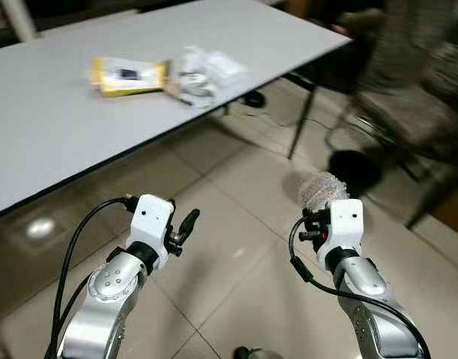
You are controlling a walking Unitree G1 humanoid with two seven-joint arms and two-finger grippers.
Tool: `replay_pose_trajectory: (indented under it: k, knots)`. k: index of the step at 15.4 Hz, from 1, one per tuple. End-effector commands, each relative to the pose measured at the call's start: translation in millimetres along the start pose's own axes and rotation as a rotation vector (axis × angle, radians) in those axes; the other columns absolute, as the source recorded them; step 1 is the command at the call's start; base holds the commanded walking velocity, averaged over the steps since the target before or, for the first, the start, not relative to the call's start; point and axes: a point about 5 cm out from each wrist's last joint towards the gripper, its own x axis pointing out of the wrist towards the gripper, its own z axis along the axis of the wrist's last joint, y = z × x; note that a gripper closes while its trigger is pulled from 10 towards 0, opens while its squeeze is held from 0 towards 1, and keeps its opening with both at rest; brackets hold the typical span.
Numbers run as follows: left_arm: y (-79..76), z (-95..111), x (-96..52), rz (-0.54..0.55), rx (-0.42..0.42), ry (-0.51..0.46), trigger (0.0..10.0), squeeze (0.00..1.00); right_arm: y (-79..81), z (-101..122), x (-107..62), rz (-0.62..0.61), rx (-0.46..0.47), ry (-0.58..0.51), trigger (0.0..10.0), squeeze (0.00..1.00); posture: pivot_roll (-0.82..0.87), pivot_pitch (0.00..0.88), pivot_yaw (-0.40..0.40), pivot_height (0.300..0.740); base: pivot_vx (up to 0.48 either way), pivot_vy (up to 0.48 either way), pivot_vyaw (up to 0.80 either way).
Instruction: Picking trash to rubbish bin
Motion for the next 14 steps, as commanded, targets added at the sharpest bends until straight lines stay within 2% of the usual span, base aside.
replay_pose_trajectory:
  k: [1,7,14]
  knots:
    - [0.2,0.1,2.2,0.006,-0.002,-0.006,10.0,0.00,-2.4,1.1,0.4,-0.014,-0.006,-0.015,10.0,0.00,-0.05,0.074,-0.043,0.740,0.000,0.000,-0.80]
    - [0.2,1.6,5.7,-0.028,0.010,-0.018,10.0,0.00,-2.0,-3.2,0.3,-0.026,-0.007,-0.020,10.0,0.00,-0.04,0.069,-0.035,0.740,0.000,0.000,-0.80]
    - [2.8,3.6,8.6,-0.030,0.038,-0.023,10.0,0.00,0.3,-1.2,5.4,-0.012,-0.007,-0.033,10.0,0.00,-0.03,0.060,-0.041,0.740,0.262,0.000,-0.80]
